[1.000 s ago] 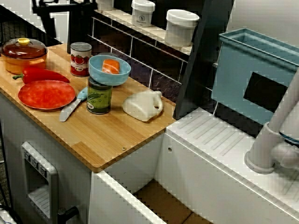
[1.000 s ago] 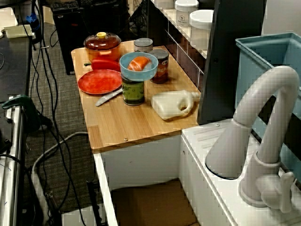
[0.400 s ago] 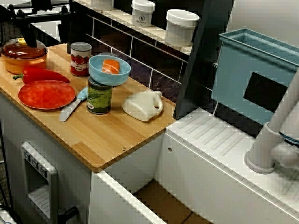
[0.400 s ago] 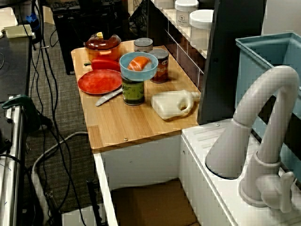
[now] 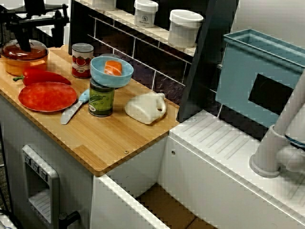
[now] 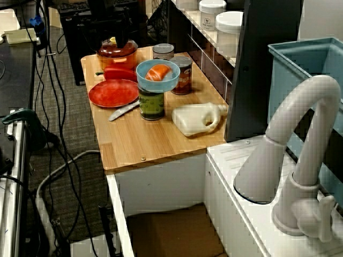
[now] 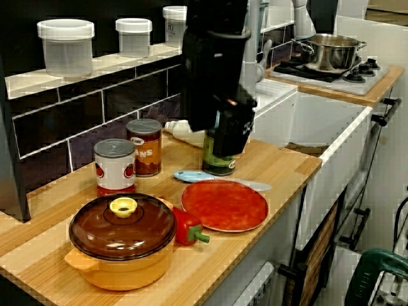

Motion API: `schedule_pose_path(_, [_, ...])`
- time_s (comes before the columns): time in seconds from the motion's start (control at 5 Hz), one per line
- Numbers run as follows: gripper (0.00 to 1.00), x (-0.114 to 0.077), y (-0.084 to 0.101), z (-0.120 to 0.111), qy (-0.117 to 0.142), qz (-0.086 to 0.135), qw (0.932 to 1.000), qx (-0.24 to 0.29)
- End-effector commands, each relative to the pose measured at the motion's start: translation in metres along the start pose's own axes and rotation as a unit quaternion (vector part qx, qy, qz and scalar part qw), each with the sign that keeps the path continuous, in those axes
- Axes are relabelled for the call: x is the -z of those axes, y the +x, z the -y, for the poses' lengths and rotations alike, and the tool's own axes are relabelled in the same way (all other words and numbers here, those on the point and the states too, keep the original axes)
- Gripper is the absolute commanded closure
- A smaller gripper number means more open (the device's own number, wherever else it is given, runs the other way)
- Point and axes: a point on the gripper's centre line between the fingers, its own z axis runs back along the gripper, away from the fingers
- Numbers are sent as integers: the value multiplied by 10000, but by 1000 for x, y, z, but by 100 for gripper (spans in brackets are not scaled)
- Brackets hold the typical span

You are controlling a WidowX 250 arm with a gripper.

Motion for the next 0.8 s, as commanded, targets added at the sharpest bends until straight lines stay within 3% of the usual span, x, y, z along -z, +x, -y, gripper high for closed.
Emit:
schedule_pose_path(0.0, [0, -1, 38, -2, -21, 292, 9992, -258])
schedule_pose_path(0.6, [0, -5, 65, -8, -45, 414, 9983, -404])
